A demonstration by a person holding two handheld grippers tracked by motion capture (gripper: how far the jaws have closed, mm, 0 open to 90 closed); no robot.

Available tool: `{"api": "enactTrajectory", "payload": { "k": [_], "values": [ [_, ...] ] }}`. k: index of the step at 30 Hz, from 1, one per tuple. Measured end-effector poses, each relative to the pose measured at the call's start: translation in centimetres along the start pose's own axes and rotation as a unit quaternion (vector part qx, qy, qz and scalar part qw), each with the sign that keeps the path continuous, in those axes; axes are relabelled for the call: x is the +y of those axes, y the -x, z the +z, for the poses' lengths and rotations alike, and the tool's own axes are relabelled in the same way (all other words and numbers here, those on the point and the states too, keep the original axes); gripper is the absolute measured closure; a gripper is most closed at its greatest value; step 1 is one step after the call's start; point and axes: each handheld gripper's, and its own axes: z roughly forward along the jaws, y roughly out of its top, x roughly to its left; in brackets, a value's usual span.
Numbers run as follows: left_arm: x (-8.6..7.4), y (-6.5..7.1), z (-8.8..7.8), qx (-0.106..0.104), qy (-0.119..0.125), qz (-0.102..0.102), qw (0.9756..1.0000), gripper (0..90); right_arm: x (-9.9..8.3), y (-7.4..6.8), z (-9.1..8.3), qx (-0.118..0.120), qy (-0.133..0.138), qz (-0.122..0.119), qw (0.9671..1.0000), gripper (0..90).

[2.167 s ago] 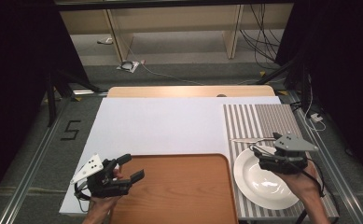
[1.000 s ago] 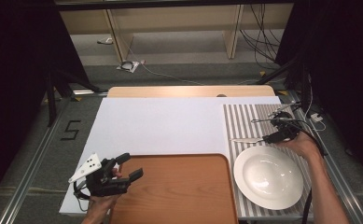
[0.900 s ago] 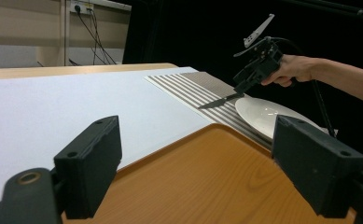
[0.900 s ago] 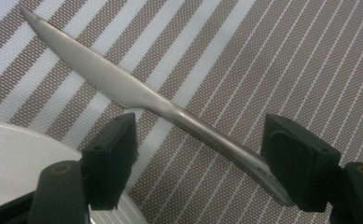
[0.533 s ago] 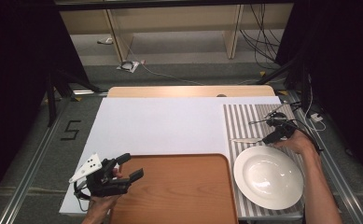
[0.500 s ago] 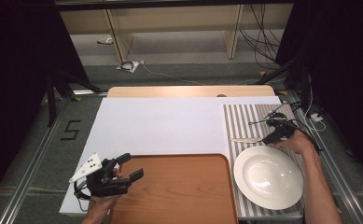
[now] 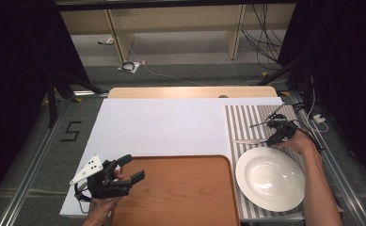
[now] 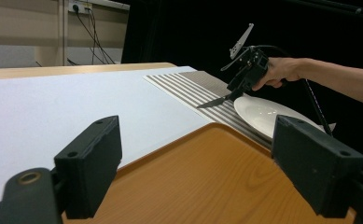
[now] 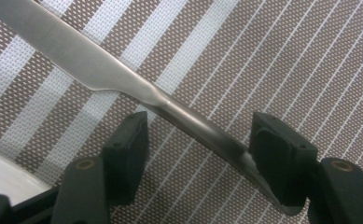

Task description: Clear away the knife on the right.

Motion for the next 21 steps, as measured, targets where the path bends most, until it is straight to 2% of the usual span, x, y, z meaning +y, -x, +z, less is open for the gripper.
{"api": "enactTrajectory", "payload": {
  "k": [2, 8, 21],
  "values": [
    [0.00, -0.03, 0.00, 0.000, 0.000, 0.000, 1.0000, 16.4, 0.11, -0.07, 0.19, -0.005, -0.009, -0.009, 0.9999, 40.7],
    [0.02, 0.03, -0.01, 0.000, 0.001, 0.000, 1.0000, 16.4, 0.28, 0.05, 0.37, -0.002, -0.012, -0.012, 0.9999, 43.7],
    [0.03, 0.10, 0.00, -0.003, -0.001, 0.004, 1.0000, 16.4, 0.59, 0.21, 0.47, 0.005, -0.020, -0.022, 0.9996, 43.8]
  ]
}}
